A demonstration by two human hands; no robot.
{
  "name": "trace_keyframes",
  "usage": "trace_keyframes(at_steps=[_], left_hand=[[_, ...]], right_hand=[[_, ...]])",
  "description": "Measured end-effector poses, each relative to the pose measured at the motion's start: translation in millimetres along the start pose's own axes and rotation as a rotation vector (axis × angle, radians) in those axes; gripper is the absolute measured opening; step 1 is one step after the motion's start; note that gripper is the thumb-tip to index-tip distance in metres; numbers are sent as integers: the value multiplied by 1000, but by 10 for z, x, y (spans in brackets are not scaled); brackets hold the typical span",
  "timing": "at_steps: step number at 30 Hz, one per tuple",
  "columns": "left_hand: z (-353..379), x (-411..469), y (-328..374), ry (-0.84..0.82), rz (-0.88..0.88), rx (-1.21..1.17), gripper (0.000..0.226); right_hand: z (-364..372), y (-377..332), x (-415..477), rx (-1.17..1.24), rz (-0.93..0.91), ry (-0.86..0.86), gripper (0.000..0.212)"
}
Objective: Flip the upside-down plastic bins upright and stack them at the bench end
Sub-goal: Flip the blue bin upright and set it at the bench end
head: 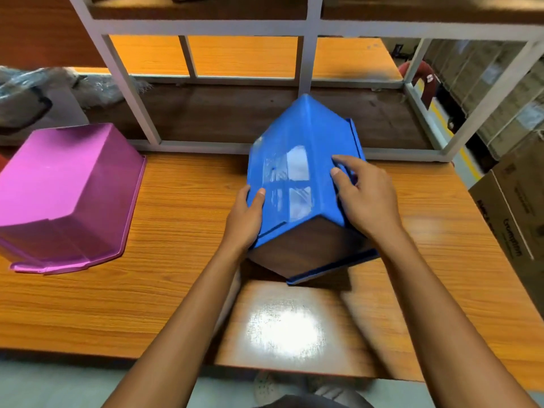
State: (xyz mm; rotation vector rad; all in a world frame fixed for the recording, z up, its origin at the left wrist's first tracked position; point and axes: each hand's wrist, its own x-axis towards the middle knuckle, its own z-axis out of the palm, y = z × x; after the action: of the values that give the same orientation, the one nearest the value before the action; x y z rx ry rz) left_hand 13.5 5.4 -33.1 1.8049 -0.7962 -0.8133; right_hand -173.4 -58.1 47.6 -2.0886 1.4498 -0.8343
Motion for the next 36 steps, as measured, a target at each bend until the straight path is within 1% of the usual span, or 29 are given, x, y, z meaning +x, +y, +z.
trace_keyframes(at_steps=[1,2,3,4,5,6,7,8,10,12,14,17,19,20,21,23,24,25,26,27,28,29,31,32,33,34,36], left_hand=[[36,-32,-44,-28,-47,-91,48],[69,-52,-96,-48,-77,-150,45],[89,-65,-110,-51,-92,-181,39],[92,-78,-98,-24,-85,-215,33],[75,-86,-54,26,-69,-264,28],[30,-102,29,78,-47,-329,28],[-27,-124,145,106,-18,-372,30],[-88,-151,272,113,12,-400,29],[-196,-154,438,31,50,-457,24],[-265,-149,569,-76,13,-522,33],[-251,-124,609,-125,-6,-539,41],[-164,-145,553,-148,-54,-492,39],[-106,-149,465,-171,-63,-436,43],[-86,-162,444,-164,-39,-380,46],[-79,-141,417,-127,19,-269,47],[-112,-120,417,40,216,31,45],[-135,-102,422,103,303,79,43],[-155,-77,441,120,334,33,39],[-181,-83,497,114,328,-87,32],[-217,-89,558,79,280,-224,24],[-247,-81,602,34,209,-367,20],[-293,-69,640,-3,171,-416,23],[-392,-17,619,-43,161,-352,25],[-439,7,582,-29,155,-317,24],[-488,41,535,-8,144,-271,29],[-527,69,477,9,122,-250,36],[-594,114,346,11,60,-249,46]], right_hand=[[-62,-53,14,-101,-42,-14,46],[-106,-108,22,-195,-40,-37,47],[-118,-146,29,-273,1,-73,52],[-121,-172,38,-316,69,-126,63],[-121,-190,49,-310,140,-179,76],[-113,-198,60,-257,190,-216,86],[-98,-193,69,-172,214,-239,87],[-83,-187,74,-64,223,-245,80],[-53,-191,88,133,217,-207,56],[-41,-227,96,255,222,-194,42],[-25,-239,99,301,195,-211,40],[-27,-247,108,310,148,-205,39],[-41,-264,118,275,96,-180,39],[-45,-286,116,250,73,-170,39],[-37,-317,114,225,56,-158,39],[12,-395,97,234,43,-124,35],[46,-439,81,276,40,-131,33],[90,-479,65,333,35,-167,33],[139,-517,49,388,28,-223,32],[189,-548,37,413,21,-283,31],[238,-568,32,395,10,-330,32],[285,-574,33,344,-14,-357,33],[370,-538,40,192,-86,-359,36],[405,-498,47,102,-112,-358,37],[436,-444,58,-1,-125,-364,39],[464,-379,73,-113,-125,-377,42],[506,-247,87,-347,-64,-427,48]])
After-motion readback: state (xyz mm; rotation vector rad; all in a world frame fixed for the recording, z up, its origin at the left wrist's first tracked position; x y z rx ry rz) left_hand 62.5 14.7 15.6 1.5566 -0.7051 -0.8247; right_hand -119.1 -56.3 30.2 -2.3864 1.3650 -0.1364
